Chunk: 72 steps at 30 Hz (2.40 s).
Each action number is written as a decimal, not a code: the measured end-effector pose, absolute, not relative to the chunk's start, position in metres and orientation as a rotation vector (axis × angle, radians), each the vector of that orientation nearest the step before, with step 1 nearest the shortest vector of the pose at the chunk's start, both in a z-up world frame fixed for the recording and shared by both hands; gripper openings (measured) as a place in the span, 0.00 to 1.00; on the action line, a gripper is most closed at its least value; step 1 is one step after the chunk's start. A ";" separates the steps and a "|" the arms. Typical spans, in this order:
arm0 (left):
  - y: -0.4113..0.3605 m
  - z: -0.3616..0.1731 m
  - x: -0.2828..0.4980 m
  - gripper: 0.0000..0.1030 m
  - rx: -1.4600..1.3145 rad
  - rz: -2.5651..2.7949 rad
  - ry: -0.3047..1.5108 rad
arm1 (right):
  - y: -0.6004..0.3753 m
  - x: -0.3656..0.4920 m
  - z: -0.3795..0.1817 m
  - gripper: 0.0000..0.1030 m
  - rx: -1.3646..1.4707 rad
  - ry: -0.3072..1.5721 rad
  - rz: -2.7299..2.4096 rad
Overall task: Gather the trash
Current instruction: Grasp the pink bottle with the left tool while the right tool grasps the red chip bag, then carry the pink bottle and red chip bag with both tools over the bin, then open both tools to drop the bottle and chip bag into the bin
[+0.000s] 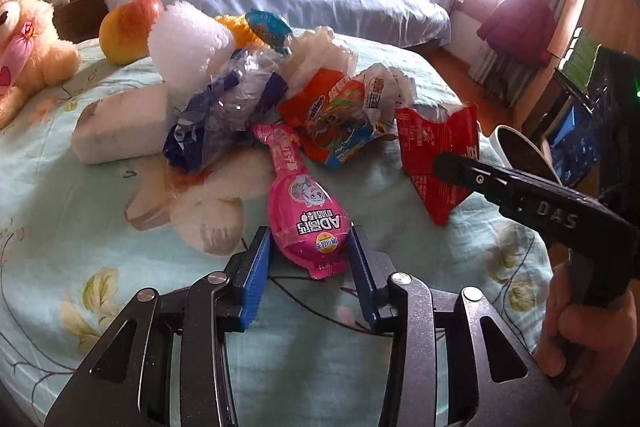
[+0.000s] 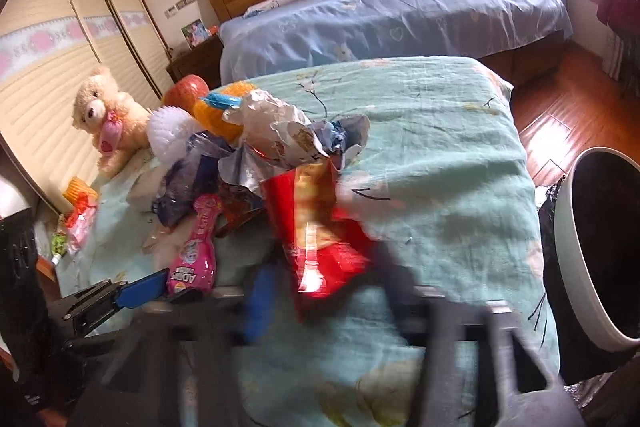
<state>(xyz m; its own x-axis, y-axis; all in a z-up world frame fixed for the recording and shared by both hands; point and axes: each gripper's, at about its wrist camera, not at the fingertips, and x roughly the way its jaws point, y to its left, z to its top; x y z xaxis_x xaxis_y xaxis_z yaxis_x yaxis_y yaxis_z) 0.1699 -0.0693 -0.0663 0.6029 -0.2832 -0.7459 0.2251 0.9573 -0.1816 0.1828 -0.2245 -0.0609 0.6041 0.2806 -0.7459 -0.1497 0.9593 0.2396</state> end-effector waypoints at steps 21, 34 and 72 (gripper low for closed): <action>-0.110 -0.032 0.124 0.34 -0.069 -0.448 0.755 | -0.284 0.119 -0.042 0.21 0.261 0.817 0.197; -0.167 -0.027 0.111 0.33 0.000 -0.582 0.754 | -0.332 0.095 -0.040 0.21 0.306 0.792 0.092; -0.310 -0.024 0.157 0.30 0.136 -0.752 0.757 | -0.453 0.120 -0.048 0.21 0.320 0.795 -0.133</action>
<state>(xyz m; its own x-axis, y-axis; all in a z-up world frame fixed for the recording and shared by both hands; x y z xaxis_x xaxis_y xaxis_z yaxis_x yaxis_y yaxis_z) 0.1568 -0.3101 -0.0241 0.4832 -0.5684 -0.6659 0.6621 0.7349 -0.1468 0.1197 -0.4533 -0.0483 0.6953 0.0024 -0.7188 0.2365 0.9435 0.2320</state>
